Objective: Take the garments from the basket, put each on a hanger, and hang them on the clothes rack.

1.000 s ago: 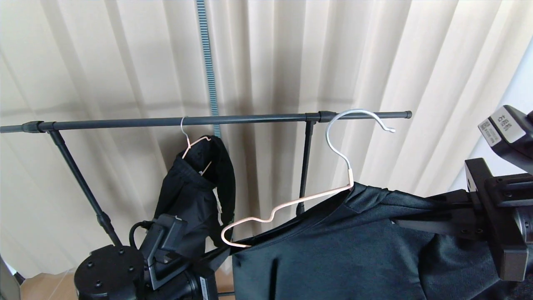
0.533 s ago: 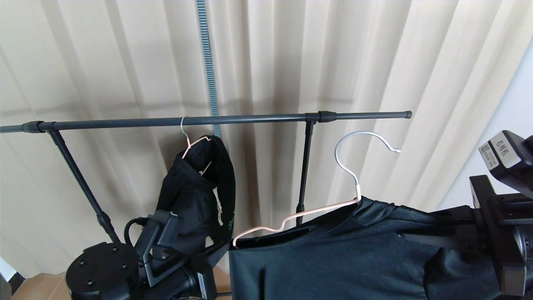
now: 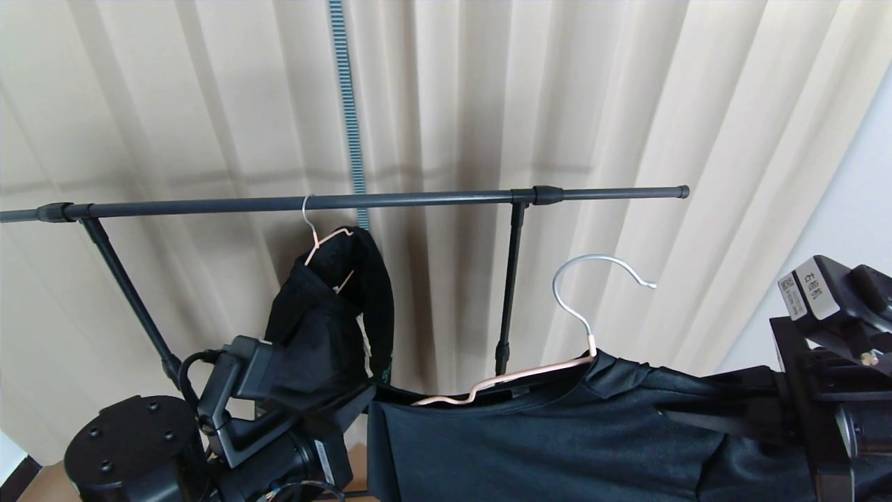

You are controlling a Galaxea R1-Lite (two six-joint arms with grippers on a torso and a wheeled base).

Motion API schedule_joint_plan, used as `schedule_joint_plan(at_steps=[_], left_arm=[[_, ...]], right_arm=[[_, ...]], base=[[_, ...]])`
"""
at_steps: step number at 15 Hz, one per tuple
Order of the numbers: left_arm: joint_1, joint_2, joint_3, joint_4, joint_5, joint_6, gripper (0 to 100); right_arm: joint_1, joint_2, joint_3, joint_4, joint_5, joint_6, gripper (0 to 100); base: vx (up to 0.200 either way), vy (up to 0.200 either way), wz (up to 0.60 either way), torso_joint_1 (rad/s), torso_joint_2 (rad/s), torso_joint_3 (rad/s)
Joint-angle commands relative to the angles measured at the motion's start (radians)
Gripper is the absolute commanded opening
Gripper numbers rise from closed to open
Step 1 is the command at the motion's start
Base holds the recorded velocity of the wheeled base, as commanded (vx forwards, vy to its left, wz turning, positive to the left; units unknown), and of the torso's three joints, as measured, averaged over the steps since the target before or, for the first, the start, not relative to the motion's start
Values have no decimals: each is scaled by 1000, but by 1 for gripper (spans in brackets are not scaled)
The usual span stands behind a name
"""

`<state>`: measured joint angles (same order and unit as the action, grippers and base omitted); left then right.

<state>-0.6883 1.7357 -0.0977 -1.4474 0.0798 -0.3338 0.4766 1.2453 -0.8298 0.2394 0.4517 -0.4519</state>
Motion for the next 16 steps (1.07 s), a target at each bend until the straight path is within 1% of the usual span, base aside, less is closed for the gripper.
schedule_joint_plan(at_steps=[1,3,5,6,7,8,9,10,11,12,13,14,15,16], left_arm=[[0,-27,1,-1,0,7,0],[-5,-56,4,1,-2,15,0],[-4,-99,-8,2,-3,59,0],[-5,-130,-22,18,-5,82,0],[-5,-136,-37,35,-5,85,0],[-14,-145,-94,85,-5,107,0],[-16,-163,-177,203,-3,137,0],[-16,-194,-246,318,-2,151,0],[-17,-231,-323,449,-2,157,0],[-17,-263,-413,590,-2,165,0],[-17,-277,-487,702,-2,165,0],[-17,-280,-527,759,-2,168,0],[-17,-275,-588,825,-2,179,0],[-20,-274,-622,869,0,183,0]], right_arm=[[0,8,18,-14,1,-1,0],[4,23,60,-77,2,4,0],[14,31,129,-167,1,7,0],[14,34,158,-232,2,24,0],[16,40,170,-265,4,47,0],[16,65,186,-331,5,93,0],[30,89,210,-408,5,116,0],[36,109,232,-469,4,116,0],[36,126,261,-532,4,118,0],[36,135,299,-601,5,134,0],[36,144,333,-667,7,167,0],[36,149,351,-716,13,191,0],[34,151,391,-799,53,234,0],[33,152,409,-848,87,260,0]], base=[[0,0,0,0,0,0],[0,0,0,0,0,0],[0,0,0,0,0,0],[0,0,0,0,0,0],[0,0,0,0,0,0],[0,0,0,0,0,0],[0,0,0,0,0,0],[0,0,0,0,0,0],[0,0,0,0,0,0],[0,0,0,0,0,0],[0,0,0,0,0,0],[0,0,0,0,0,0],[0,0,0,0,0,0],[0,0,0,0,0,0]])
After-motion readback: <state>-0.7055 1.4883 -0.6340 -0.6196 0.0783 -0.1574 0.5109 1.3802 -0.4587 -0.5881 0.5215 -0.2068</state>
